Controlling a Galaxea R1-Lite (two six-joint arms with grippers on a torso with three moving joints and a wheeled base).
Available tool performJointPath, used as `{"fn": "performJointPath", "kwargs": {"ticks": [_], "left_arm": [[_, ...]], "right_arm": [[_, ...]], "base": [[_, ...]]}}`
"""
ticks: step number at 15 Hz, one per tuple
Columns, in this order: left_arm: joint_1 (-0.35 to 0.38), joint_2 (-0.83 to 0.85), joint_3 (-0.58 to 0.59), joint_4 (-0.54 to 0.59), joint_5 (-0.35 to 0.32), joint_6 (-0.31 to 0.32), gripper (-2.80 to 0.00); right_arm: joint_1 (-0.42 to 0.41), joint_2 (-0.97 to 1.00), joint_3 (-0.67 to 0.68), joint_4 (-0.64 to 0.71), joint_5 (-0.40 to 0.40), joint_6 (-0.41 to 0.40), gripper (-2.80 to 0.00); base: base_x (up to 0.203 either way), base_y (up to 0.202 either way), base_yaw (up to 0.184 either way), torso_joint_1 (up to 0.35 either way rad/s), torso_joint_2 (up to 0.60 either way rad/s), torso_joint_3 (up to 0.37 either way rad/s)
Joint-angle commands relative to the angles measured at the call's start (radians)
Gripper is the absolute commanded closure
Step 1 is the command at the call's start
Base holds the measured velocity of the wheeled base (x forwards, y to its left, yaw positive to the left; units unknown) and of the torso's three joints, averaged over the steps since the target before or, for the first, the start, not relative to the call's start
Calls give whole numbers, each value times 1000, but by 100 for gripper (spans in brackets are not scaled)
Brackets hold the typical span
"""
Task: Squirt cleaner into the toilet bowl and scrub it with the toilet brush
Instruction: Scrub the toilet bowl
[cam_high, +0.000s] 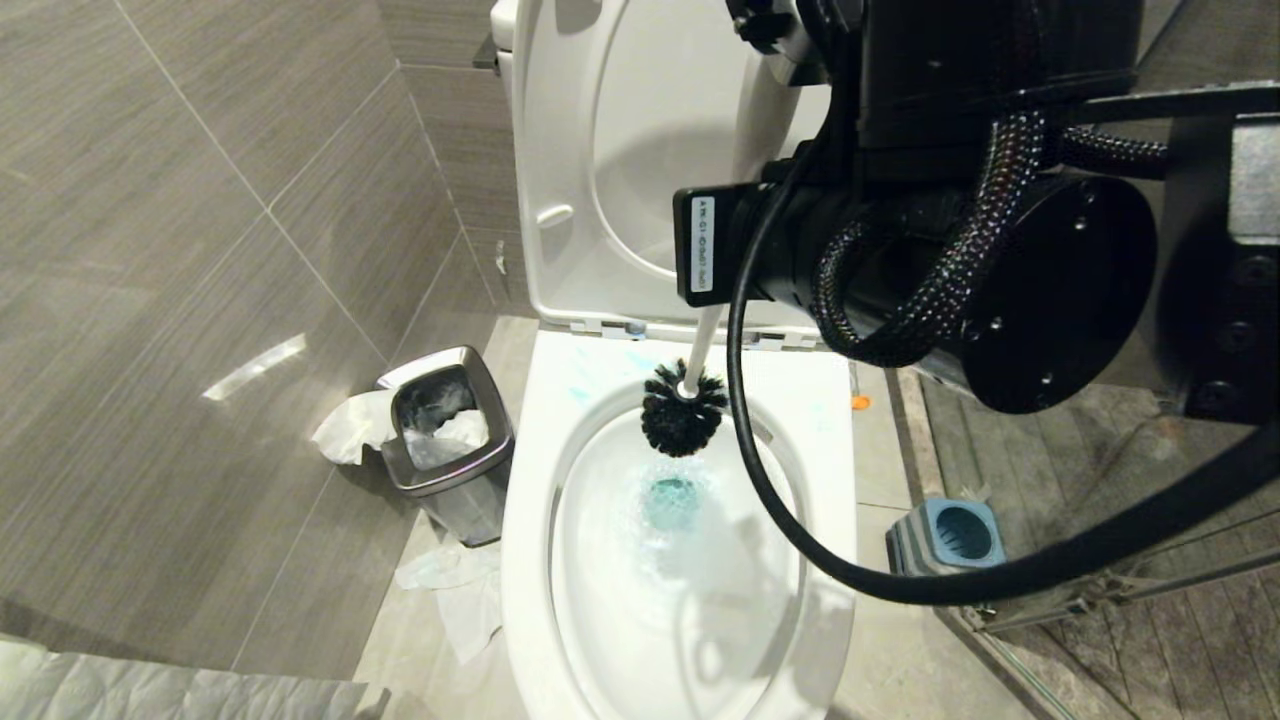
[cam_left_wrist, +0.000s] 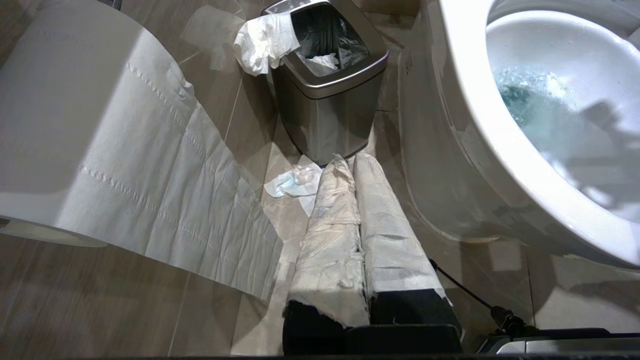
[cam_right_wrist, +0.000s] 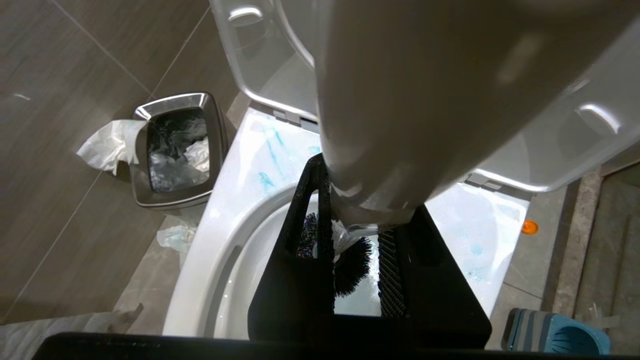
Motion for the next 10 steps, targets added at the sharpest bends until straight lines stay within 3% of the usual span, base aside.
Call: {"fn": "performJointPath", "kwargs": {"ticks": [1,10], "left_arm": [[0,2,0,0,0,0,0],[0,2,0,0,0,0,0]], "right_arm": [[10,-1,8,-2,-6,2,0],[20,-9,50,-37,-9,7,0]], "base": [[0,0,0,0,0,0],[0,0,0,0,0,0]]}}
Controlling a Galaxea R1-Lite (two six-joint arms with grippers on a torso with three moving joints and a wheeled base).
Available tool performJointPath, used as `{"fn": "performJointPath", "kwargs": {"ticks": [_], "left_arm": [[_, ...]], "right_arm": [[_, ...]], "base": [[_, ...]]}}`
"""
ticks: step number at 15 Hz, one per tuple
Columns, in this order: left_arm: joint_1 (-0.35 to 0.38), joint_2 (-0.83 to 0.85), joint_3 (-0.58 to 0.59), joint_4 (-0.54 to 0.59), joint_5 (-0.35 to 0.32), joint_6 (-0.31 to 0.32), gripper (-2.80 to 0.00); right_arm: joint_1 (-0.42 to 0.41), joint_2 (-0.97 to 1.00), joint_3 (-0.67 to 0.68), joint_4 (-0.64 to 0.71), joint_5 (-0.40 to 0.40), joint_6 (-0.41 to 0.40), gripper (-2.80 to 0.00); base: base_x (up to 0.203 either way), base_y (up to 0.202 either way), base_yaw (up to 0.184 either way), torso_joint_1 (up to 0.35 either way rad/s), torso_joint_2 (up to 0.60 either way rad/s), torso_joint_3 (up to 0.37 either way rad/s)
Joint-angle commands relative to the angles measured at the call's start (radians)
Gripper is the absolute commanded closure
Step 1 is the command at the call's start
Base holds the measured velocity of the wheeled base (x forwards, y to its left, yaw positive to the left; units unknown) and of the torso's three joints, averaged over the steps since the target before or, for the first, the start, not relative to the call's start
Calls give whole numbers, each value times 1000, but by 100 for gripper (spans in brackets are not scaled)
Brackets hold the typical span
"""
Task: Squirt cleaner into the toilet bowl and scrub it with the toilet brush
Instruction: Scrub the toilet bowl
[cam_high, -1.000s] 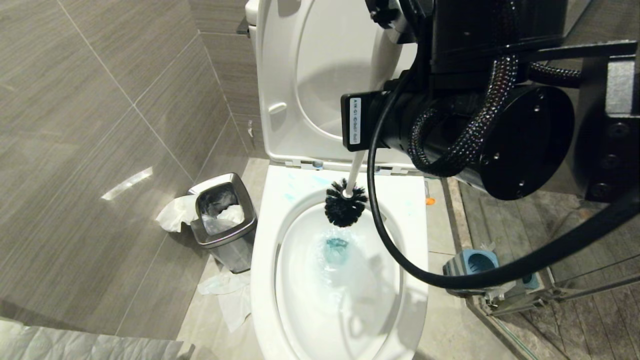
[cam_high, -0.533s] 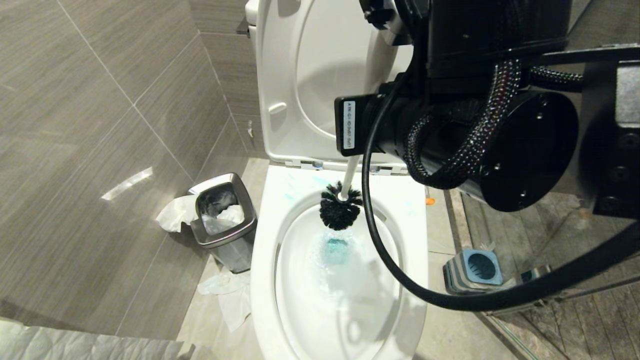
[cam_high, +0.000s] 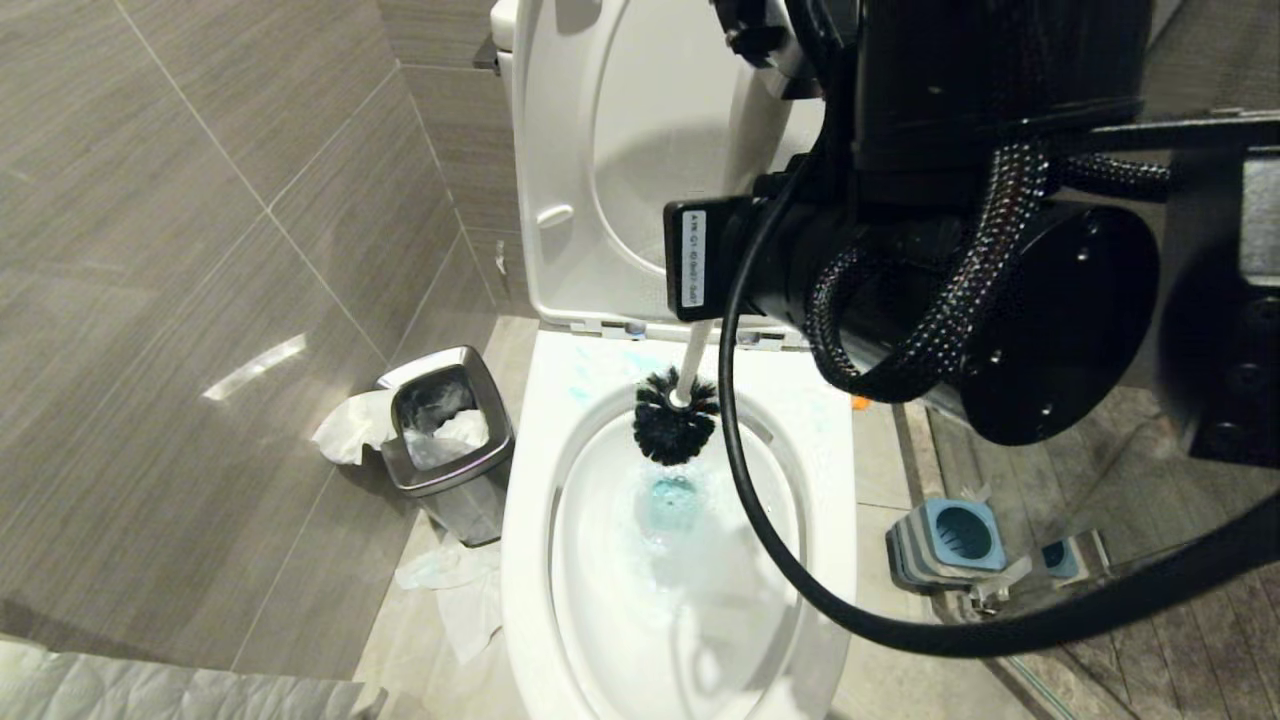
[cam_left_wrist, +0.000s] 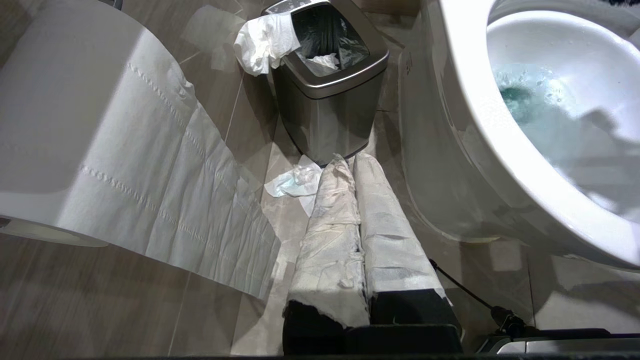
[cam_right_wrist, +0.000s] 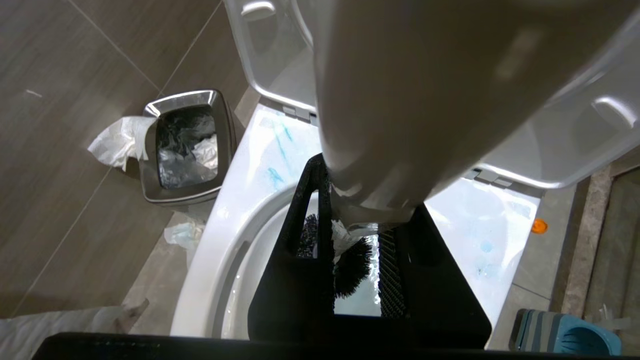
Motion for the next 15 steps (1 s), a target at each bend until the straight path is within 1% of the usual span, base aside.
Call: {"fn": "performJointPath", "kwargs": {"ticks": [1,9,11,15], "left_arm": [[0,2,0,0,0,0,0],[0,2,0,-1,0,0,0],[0,2,0,-1,0,0,0],[0,2,0,-1,0,0,0]], "right_arm": [[1,-2,12,-1,-5,1,0],[8,-8,15,-1,-22,0,0],[8,-9,17,-1,-40,1,0],[8,-25,41,-1,-42,1,0]], "base": [[0,0,0,0,0,0],[0,0,0,0,0,0],[0,0,0,0,0,0],[0,0,0,0,0,0]]}}
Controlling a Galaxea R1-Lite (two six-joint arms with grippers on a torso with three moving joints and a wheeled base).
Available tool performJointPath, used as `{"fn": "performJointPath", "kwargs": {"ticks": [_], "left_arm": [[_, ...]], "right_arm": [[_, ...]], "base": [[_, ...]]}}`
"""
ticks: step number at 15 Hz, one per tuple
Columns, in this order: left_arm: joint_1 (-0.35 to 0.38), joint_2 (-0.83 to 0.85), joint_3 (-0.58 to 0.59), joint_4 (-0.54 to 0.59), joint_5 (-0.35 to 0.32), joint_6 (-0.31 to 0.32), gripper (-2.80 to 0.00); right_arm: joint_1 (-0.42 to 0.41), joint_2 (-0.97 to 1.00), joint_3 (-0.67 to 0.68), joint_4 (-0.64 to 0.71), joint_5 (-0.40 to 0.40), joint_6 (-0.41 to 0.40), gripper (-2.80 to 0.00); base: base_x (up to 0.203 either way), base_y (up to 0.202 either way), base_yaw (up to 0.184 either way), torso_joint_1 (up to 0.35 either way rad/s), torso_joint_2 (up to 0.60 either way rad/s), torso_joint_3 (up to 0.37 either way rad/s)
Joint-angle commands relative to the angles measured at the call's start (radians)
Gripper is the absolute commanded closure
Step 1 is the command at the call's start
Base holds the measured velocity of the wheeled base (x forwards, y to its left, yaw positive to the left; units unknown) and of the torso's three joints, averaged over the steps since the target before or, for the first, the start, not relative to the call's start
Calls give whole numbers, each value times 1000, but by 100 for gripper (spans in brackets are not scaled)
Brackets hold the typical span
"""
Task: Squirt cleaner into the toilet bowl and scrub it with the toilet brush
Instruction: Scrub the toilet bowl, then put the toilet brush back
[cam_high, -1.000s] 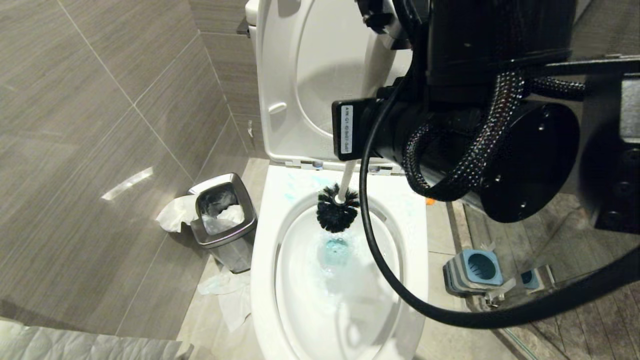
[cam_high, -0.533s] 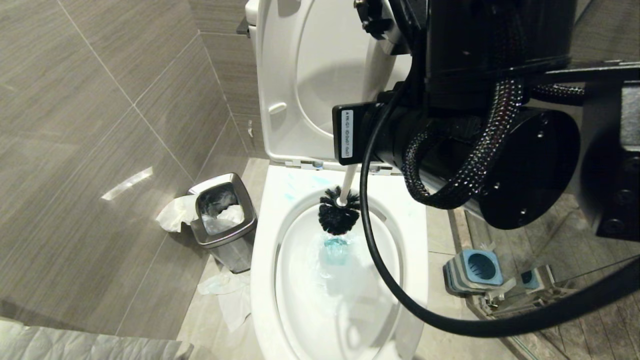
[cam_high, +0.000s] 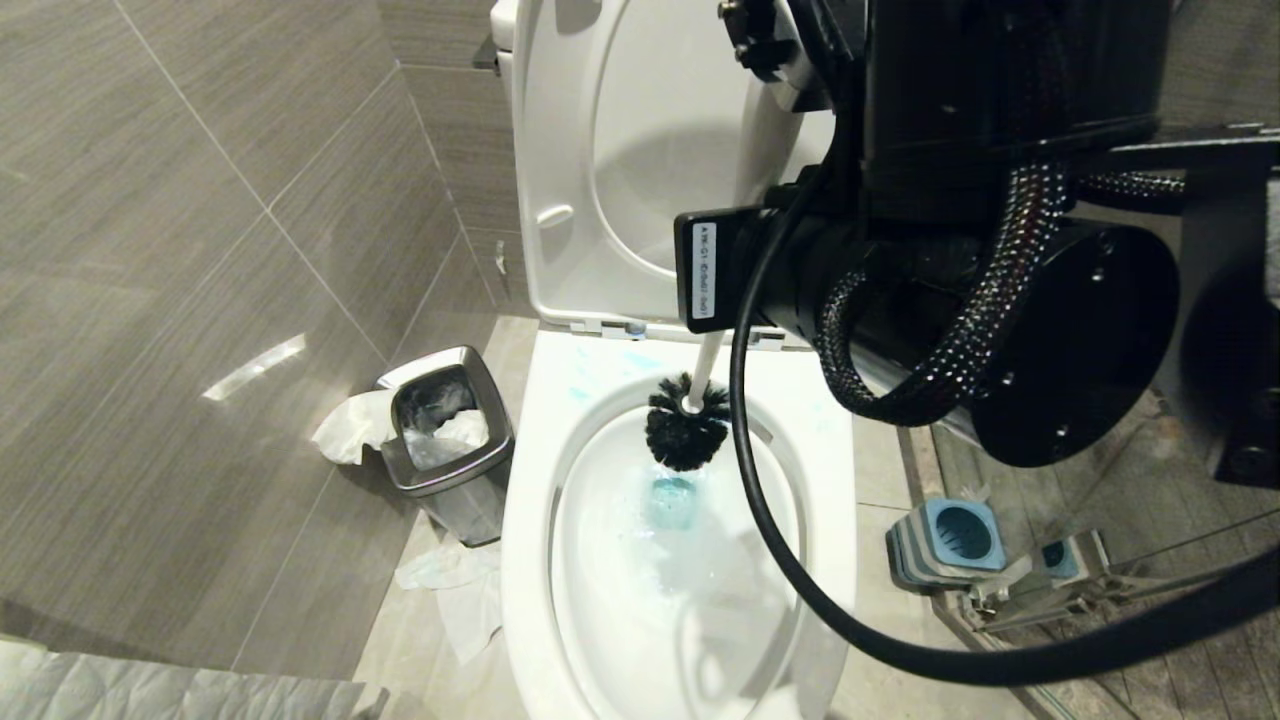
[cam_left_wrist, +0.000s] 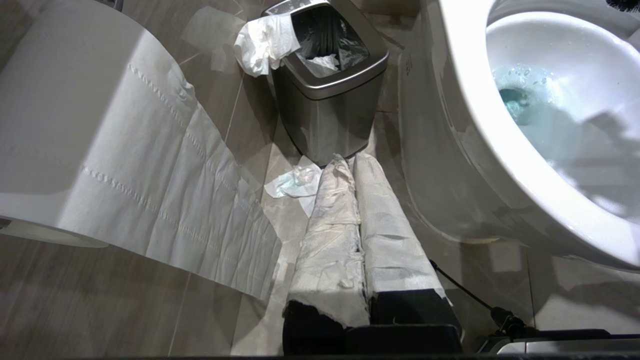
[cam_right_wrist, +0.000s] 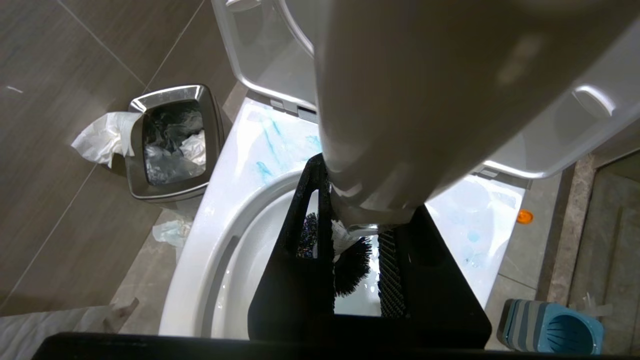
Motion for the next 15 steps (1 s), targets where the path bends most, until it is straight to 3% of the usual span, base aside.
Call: {"fn": "performJointPath", "kwargs": {"ticks": [1,11,15], "left_arm": [[0,2,0,0,0,0,0],[0,2,0,0,0,0,0],[0,2,0,0,0,0,0]], "right_arm": [[2,-13,16,-1,-4,1,0],[-7,-38,42,4,-69,-1,0],[-81,-37,44,9,-133,-2,0]], "base": [[0,0,0,0,0,0],[0,0,0,0,0,0],[0,0,0,0,0,0]]}}
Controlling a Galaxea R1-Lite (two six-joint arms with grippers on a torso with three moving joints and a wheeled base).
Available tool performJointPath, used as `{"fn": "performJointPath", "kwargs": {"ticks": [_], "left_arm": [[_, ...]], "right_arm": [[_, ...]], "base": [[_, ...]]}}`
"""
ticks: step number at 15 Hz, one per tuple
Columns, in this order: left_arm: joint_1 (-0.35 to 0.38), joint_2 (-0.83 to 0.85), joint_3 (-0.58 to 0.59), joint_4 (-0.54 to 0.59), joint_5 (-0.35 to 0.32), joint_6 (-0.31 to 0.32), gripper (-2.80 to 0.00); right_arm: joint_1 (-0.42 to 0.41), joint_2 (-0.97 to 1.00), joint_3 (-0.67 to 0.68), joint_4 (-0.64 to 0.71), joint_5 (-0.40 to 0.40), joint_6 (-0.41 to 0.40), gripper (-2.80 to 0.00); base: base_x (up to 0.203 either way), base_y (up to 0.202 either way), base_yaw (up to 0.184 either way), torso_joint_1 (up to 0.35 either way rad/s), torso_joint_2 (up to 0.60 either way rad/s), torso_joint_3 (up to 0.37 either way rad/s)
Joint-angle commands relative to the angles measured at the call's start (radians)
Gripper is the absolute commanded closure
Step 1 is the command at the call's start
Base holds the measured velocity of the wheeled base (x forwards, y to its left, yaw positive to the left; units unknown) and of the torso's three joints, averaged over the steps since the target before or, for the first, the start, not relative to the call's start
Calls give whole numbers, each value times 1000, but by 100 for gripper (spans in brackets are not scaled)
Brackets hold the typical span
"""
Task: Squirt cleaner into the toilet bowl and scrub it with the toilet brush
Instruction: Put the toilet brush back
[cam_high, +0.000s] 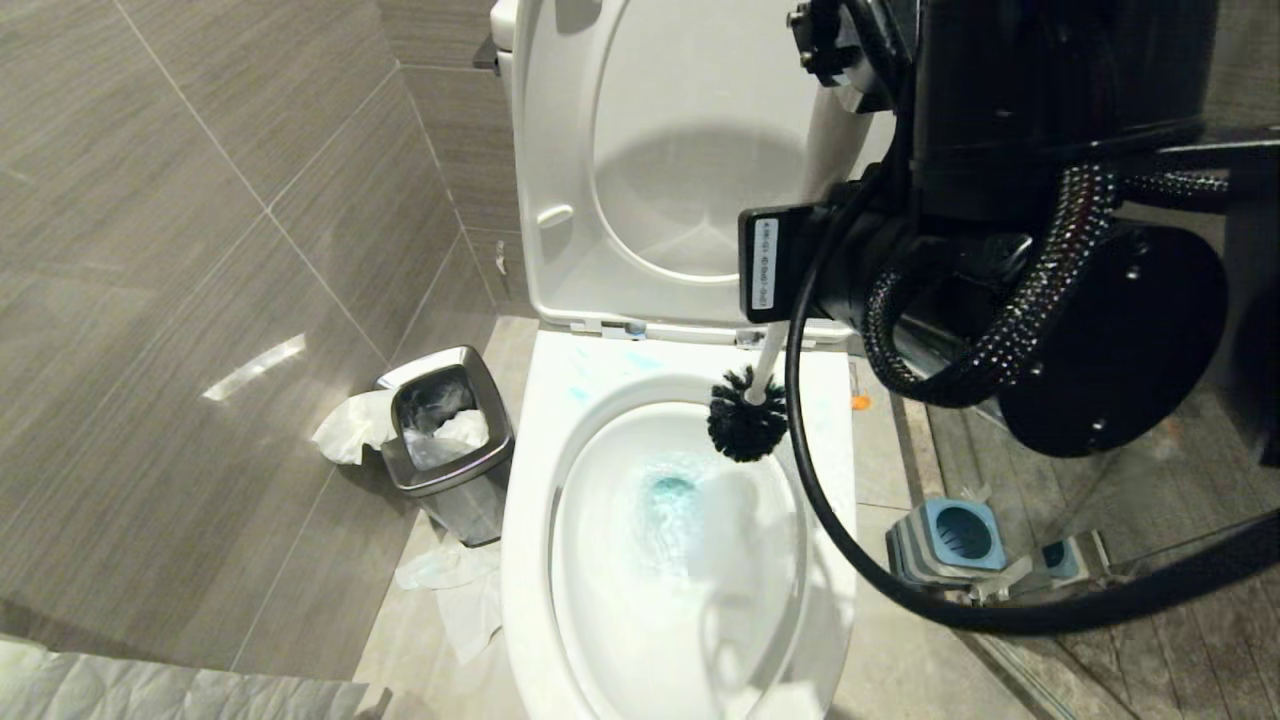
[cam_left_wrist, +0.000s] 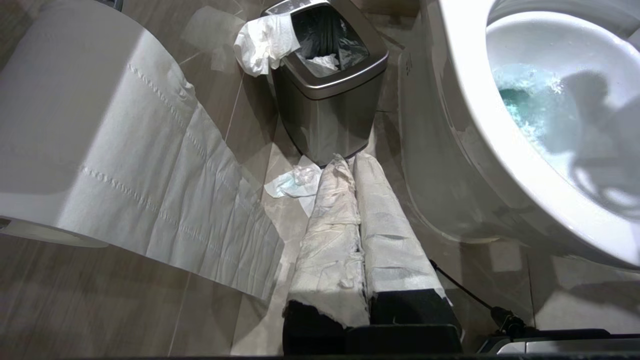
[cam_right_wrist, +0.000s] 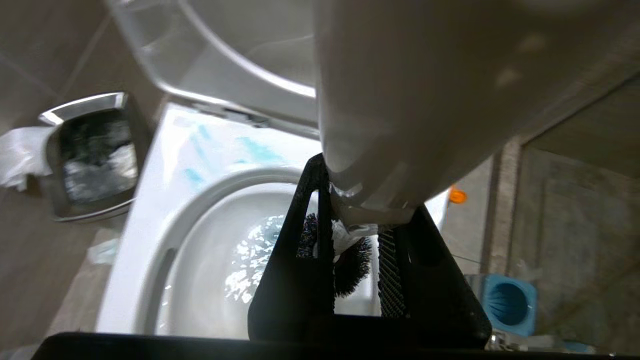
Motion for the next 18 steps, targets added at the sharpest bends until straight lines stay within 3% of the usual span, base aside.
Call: {"fn": "performJointPath", "kwargs": {"ticks": [1,7,10,18], "left_arm": [[0,2,0,0,0,0,0],[0,2,0,0,0,0,0],[0,2,0,0,0,0,0],[0,2,0,0,0,0,0]], "right_arm": [[-65,-1,0,-1,-21,0,0],[-167,-91,45,-1,22,-2,0],[-276,-164,88,3,89,-4,0],[-594,-407,392,1,419,-5,0]], "base": [[0,0,0,0,0,0],[0,0,0,0,0,0],[0,0,0,0,0,0],[0,0,0,0,0,0]]}}
